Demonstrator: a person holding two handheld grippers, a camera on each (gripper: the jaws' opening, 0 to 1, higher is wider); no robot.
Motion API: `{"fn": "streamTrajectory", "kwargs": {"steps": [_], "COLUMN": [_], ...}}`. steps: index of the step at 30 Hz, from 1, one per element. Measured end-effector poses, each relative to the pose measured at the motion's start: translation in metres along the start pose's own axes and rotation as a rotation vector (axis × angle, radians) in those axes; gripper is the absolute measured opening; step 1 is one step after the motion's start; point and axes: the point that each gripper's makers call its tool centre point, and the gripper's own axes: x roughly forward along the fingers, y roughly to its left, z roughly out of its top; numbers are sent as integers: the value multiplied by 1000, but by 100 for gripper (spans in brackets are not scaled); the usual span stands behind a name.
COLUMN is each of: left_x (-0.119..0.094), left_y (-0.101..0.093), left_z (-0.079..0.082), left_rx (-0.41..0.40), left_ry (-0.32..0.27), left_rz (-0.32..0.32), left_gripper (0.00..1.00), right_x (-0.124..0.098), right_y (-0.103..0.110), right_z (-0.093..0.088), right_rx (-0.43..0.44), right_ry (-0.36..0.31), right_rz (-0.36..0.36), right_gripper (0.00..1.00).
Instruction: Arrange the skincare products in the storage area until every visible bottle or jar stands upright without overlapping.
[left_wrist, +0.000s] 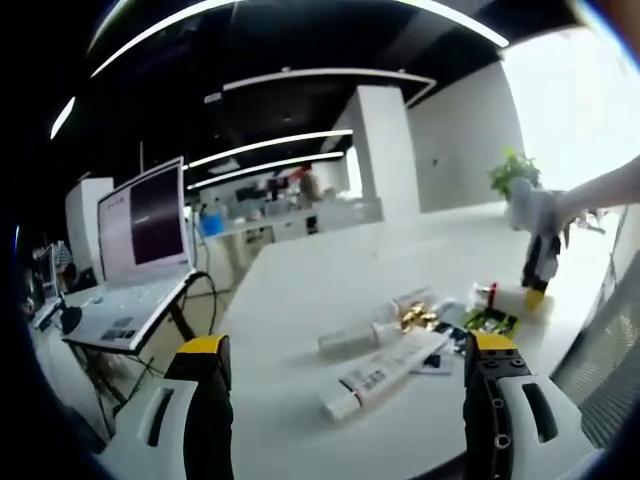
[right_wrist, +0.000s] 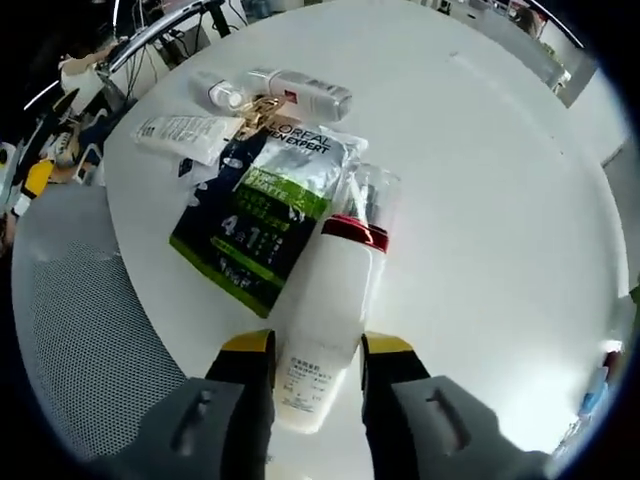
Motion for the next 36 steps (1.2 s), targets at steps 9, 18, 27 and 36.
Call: {"fn": "streamTrajectory", "kwargs": {"steps": [9,18,27,36], "left_x": [0,1,3,14], "left_y": [0,-1,-8,-21], "left_z": [-2,-5,-10,-3], "left_rx": [7,9,6,16], "left_ry": [9,35,102,159], "left_rz": [1,-1,-52,-128], "left_gripper": [95,95,96,96], "right_x": [8,11,10,10], "right_y": [-4,-5,-4,-7], "right_z": [-4,-5,-5,-4], "right_rx": [-96,-136,-97,-60], "right_ry": [81,92,63,28], "right_rz": [-16,-41,-53,-58], "right_gripper": [37,39,40,35]}}
